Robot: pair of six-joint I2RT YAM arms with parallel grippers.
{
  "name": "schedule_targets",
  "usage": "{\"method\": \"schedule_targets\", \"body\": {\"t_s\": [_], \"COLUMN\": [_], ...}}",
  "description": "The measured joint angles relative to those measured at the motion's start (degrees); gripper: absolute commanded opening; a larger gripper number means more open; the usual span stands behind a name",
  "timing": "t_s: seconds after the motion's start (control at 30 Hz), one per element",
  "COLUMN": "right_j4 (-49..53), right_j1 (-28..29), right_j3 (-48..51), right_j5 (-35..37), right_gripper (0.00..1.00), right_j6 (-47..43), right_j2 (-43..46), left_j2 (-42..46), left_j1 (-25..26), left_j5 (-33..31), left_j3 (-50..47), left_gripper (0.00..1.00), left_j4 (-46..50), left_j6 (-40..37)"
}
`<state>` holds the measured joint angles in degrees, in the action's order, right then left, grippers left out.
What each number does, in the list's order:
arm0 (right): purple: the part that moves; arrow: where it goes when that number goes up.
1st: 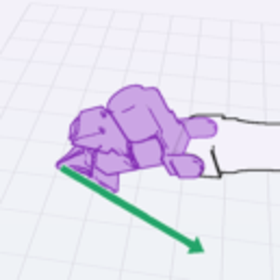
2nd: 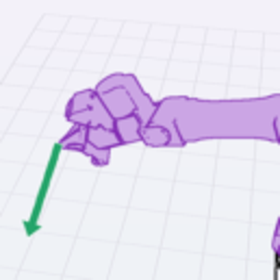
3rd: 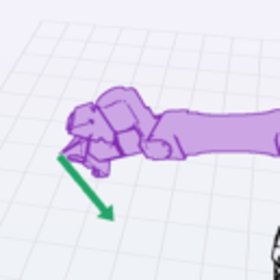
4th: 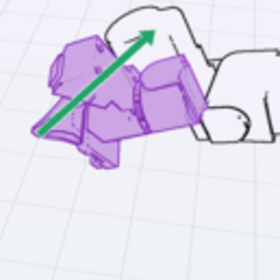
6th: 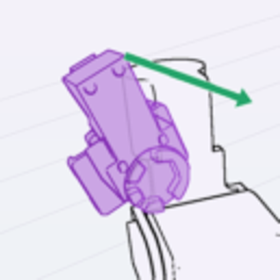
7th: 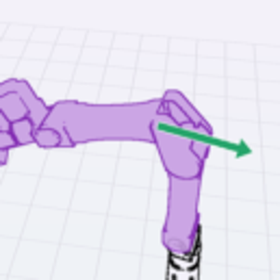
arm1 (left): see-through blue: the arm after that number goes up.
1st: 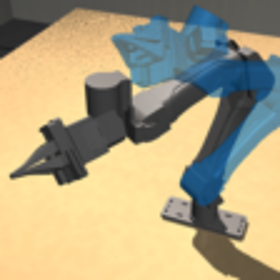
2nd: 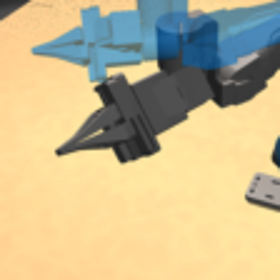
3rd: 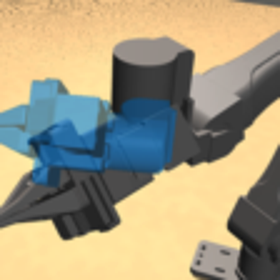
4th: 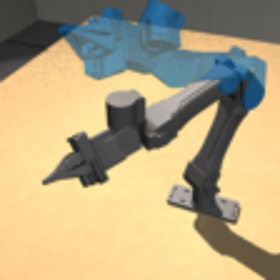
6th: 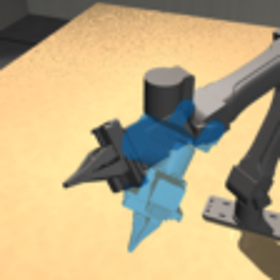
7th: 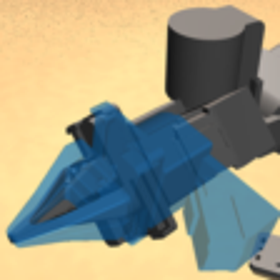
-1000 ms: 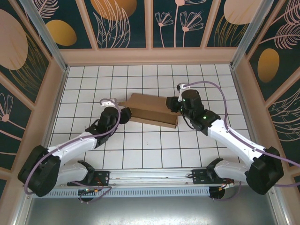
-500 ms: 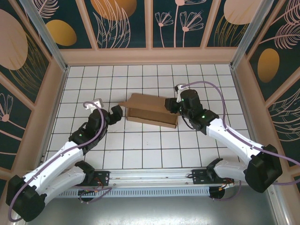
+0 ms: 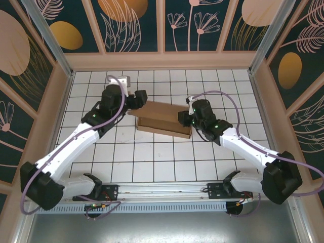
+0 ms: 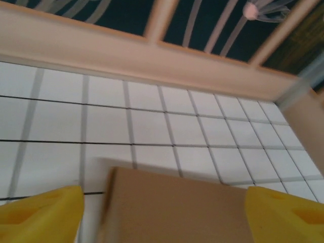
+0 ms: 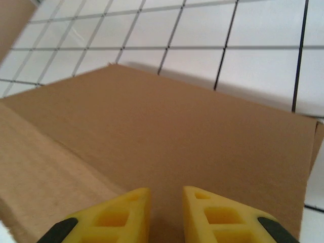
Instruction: Fold the paper box
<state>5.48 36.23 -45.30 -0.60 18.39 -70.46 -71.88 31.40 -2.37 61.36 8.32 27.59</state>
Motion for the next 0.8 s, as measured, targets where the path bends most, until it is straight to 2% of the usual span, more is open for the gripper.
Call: {"method": "schedule_targets", "body": {"t_s": [0.17, 0.27, 0.47, 0.57, 0.6, 0.7, 0.8], "right_j4": [-0.1, -0.4, -1.7, -2.0, -2.0, -1.8, -1.8], "right_j1": [-1.0, -1.4, -2.6, -3.0, -3.2, -3.7, -4.6], "right_j3": [3.7, 5.2, 6.8, 6.8, 6.8, 6.8, 6.8], "right_j5": [-1.3, -2.3, -3.4, -3.4, -3.3, -2.4, -2.1], "right_gripper": [0.24, 0.24, 0.25, 0.37, 0.41, 0.49, 0.54], "right_j6": [0.0, 0.3, 1.7, 2.2, 2.4, 2.9, 3.1], "right_j2": [-1.5, -3.2, -5.4, -5.1, -4.5, -2.2, -0.3], "left_j2": [-5.9, -8.8, -13.7, -16.8, -17.1, -16.6, -15.3], "left_j1": [0.0, 0.0, 0.0, 0.0, 0.0, 0.0, -1.5], "left_j5": [8.1, 11.7, 16.4, 16.7, 15.8, 9.5, 4.3], "left_j3": [0.7, 0.1, -7.6, -9.2, -9.2, -7.6, -6.1], "left_gripper": [0.50, 0.47, 0.42, 0.49, 0.55, 0.73, 0.79], "left_j4": [0.0, -1.1, -6.3, -6.0, -5.5, -2.8, -1.9], "left_j6": [-1.4, -0.4, 4.4, 6.3, 6.5, 5.7, 4.4]}}
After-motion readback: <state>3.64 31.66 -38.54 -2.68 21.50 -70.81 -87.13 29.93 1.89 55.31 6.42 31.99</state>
